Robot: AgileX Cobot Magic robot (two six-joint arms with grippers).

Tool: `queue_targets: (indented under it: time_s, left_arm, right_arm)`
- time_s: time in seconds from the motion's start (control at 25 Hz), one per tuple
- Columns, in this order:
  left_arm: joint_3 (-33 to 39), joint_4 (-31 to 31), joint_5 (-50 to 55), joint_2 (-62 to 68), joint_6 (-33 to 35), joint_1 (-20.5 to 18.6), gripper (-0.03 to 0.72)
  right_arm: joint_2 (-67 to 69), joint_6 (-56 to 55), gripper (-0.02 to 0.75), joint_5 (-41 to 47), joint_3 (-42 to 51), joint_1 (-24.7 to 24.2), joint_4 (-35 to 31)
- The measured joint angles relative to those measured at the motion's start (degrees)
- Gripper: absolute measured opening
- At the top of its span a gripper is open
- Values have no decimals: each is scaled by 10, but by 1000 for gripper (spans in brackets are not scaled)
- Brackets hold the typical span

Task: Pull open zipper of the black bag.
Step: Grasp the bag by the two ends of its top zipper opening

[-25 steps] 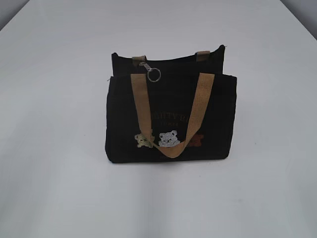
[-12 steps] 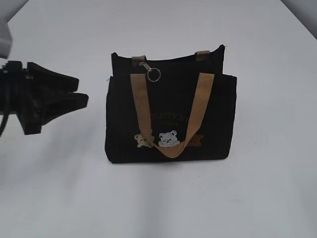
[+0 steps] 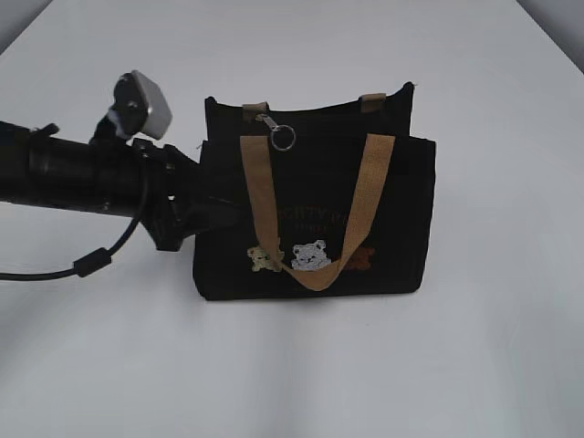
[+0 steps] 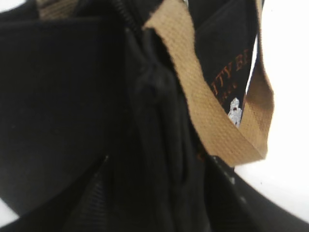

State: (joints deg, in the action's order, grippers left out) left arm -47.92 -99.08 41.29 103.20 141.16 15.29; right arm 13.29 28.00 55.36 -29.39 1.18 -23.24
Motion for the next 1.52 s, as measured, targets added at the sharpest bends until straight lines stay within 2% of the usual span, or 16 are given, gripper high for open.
queue_targets:
  time_s: [0.04, 0.08, 0.16, 0.2, 0.32, 0.44, 0.64, 0.88, 0.96, 1.0, 1.04, 1.08, 1.2, 1.32, 1.44, 1.52]
  left_arm:
    - [-10, -1, -5, 10, -4, 9, 391]
    - [-16, -1, -15, 15, -5, 15, 304]
    - [-19, -2, -28, 19, -8, 22, 116]
    - [-19, -2, -31, 19, -8, 23, 67]
    - [-20, -3, -33, 19, -9, 24, 66]
    - [-20, -4, -33, 19, -10, 24, 66]
    - [-20, -4, -33, 19, -10, 24, 66]
    - [-20, -4, -33, 19, -10, 24, 66]
    - [-20, -4, -34, 19, -10, 24, 66]
    - [-20, -4, -35, 19, -10, 24, 66]
    - [-20, -5, -35, 19, -10, 24, 66]
    - [-20, -6, -35, 19, -10, 24, 65]
    - [-25, -16, -28, 18, -10, 24, 65]
    - [-30, -23, -16, 18, -8, 30, 65]
    - [-30, -22, -10, 18, -8, 31, 65]
    - [-30, -19, -12, 18, -8, 31, 65]
  right_arm:
    - [33, 45, 400, -32, -2, 0, -46]
    - [78, 86, 400, -63, -3, 0, -89]
    - [184, 207, 400, -142, -8, 0, -223]
    - [234, 268, 400, -165, -14, 3, -285]
    - [423, 504, 398, -210, -67, 46, -460]
    - [583, 655, 390, -238, -146, 116, -520]
    - [758, 796, 386, -297, -279, 185, -536]
    - [872, 840, 371, -335, -354, 240, -537]
    - [883, 835, 253, -364, -354, 257, -531]
    - [882, 818, 144, -387, -354, 259, -531]
    - [876, 789, 74, -414, -352, 259, -531]
    - [867, 772, 37, -424, -350, 256, -530]
    - [827, 696, 13, -400, -329, 215, -520]
    - [788, 632, 13, -313, -309, 145, -497]
    - [761, 561, 13, -225, -302, 63, -450]
    - [756, 505, 13, -176, -302, 26, -415]
